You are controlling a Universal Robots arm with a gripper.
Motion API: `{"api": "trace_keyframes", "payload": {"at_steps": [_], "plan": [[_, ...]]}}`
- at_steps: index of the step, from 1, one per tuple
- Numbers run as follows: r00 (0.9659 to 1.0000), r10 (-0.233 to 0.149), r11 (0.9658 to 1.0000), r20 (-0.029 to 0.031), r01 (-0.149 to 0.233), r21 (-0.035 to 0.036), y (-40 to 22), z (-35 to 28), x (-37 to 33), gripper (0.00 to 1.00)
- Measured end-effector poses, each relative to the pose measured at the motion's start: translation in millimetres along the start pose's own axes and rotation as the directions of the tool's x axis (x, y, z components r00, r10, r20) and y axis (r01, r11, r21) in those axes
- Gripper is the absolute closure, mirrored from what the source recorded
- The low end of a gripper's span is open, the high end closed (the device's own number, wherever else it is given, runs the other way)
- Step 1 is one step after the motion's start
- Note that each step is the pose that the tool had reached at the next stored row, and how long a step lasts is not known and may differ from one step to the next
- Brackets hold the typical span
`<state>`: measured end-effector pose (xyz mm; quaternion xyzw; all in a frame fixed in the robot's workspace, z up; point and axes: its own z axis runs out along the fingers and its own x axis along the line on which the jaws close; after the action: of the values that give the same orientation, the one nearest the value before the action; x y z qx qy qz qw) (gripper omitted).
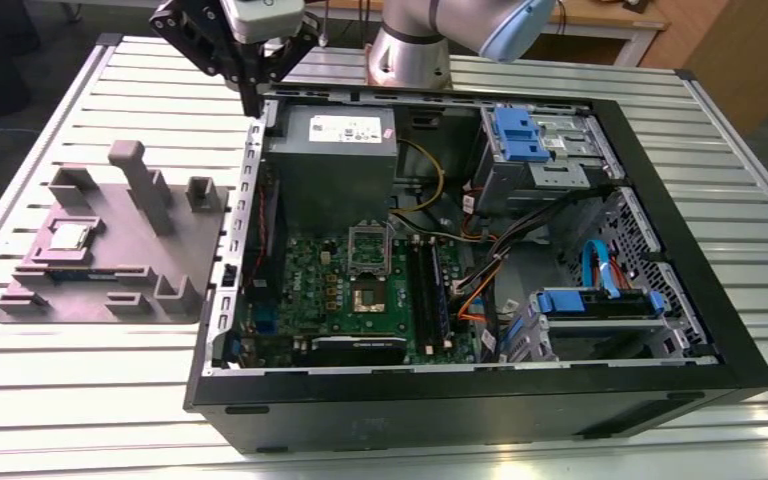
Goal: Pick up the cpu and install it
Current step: 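Reach for the cpu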
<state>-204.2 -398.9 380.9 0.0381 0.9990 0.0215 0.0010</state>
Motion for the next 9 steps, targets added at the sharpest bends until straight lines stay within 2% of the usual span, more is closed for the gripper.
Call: {"api": "trace_keyframes", "payload": {"at_steps": [9], "plan": [[1.0,0.0,1.0,0.0,0.0,0.0,-0.2,0.0,3.1,0.9]]}}
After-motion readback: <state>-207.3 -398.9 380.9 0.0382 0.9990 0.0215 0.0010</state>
